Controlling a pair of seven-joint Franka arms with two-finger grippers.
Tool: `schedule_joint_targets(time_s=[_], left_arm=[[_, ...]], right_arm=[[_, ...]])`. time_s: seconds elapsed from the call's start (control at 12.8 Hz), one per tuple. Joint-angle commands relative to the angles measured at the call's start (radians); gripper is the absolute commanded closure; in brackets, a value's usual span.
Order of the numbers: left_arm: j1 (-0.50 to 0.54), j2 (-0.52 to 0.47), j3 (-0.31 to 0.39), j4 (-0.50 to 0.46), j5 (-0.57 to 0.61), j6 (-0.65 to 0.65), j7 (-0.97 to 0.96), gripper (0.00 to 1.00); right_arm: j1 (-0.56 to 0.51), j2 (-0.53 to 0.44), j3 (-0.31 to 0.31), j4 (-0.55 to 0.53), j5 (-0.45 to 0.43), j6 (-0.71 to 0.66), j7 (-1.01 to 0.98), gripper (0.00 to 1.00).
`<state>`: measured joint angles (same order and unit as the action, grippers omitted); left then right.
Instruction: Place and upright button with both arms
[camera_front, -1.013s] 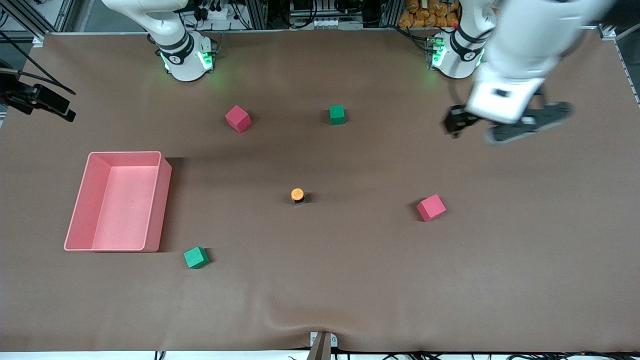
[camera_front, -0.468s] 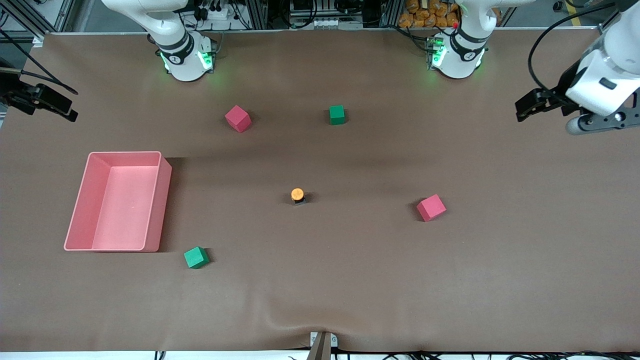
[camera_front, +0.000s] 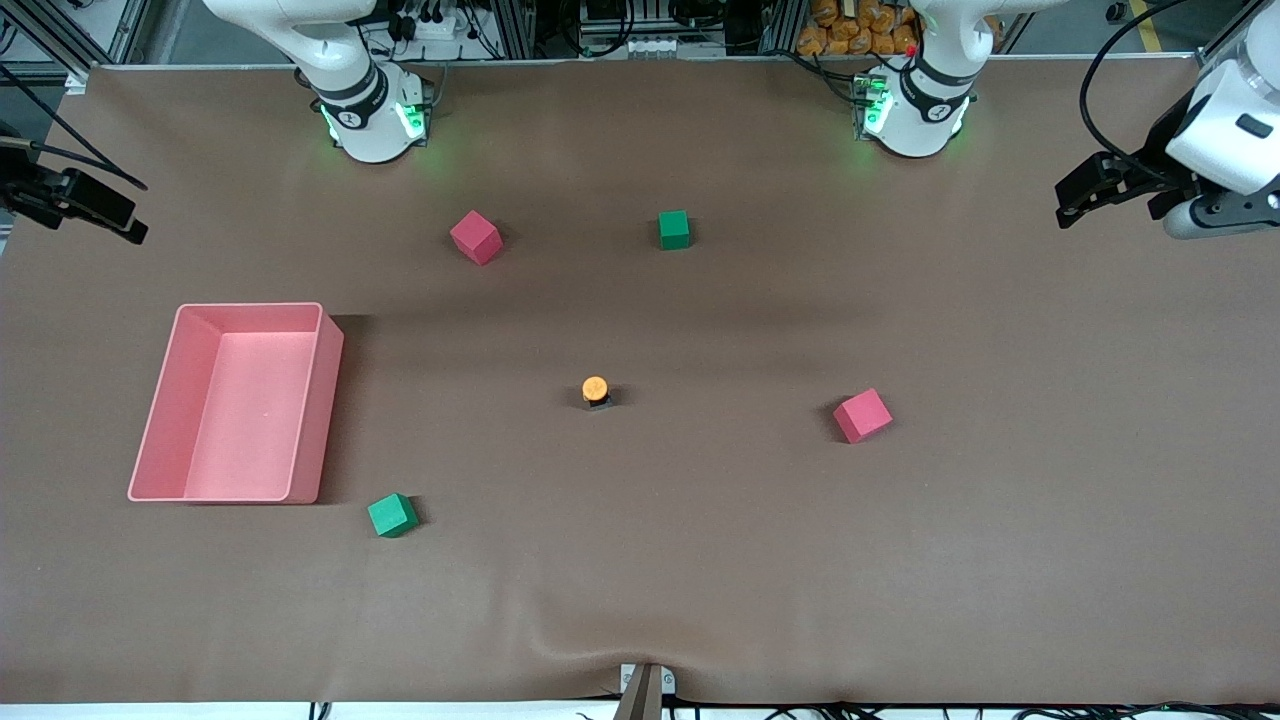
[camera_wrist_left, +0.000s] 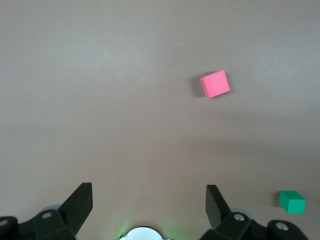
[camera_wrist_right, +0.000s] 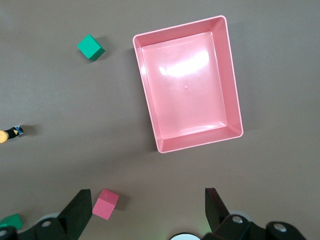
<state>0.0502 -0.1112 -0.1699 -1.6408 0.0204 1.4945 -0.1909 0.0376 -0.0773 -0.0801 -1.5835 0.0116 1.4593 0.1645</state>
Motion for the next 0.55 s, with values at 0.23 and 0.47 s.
schedule_joint_targets(time_s=[0.23, 0.47], left_arm=[[0.013, -0.002, -0.010, 0.052, -0.016, -0.039, 0.021, 0.00], [0.014, -0.001, -0.005, 0.084, -0.016, -0.046, 0.019, 0.00]], right_arm=[[0.010, -0.002, -0.009, 0.007, 0.004, -0.002, -0.007, 0.00], [0.014, -0.002, -0.010, 0.007, 0.004, -0.002, -0.008, 0.00]])
